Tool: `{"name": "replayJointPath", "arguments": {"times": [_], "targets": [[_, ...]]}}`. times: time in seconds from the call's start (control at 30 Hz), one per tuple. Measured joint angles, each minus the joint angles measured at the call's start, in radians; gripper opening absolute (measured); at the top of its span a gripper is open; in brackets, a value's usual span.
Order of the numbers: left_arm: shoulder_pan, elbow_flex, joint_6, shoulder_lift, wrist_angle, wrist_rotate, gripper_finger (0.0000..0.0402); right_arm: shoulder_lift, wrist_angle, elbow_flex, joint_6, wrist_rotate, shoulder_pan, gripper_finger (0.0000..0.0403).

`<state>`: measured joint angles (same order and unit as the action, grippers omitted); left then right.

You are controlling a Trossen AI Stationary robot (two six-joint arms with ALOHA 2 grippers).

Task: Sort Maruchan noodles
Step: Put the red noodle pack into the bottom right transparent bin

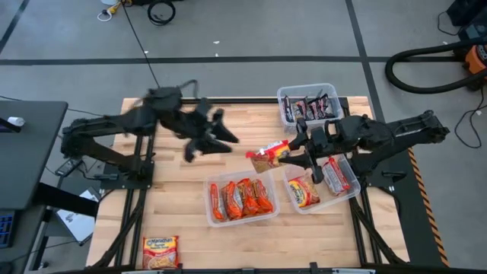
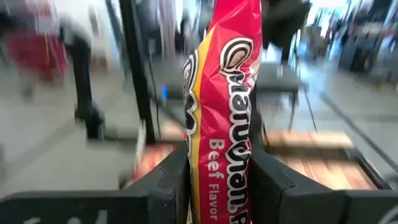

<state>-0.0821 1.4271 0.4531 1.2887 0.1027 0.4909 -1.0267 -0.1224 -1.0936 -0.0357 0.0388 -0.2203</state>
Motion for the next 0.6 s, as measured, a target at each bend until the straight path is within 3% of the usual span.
{"name": "replayJointPath", "arguments": {"times": [0.13,0.23,0.37,0.6], "targets": [[-0.007,-0.001,-0.050,-0.091,0.167,-0.004,0.0221,-0.012,-0.390,-0.154,0.129,-0.003,-0.008,0.0119],[0.004,-0.001,-0.053,-0.140,0.281,-0.090,0.0222,-0.009,-0.630,-0.226,0.289,-0.005,-0.022,0.0119],[0.045,-0.001,-0.048,-0.163,0.407,-0.215,0.0214,-0.005,-0.966,-0.255,0.551,-0.019,-0.032,0.0121],[0.124,-0.001,-0.009,-0.155,0.453,-0.313,0.0211,-0.007,-1.389,-0.244,0.758,-0.035,-0.099,0.0122]]}}
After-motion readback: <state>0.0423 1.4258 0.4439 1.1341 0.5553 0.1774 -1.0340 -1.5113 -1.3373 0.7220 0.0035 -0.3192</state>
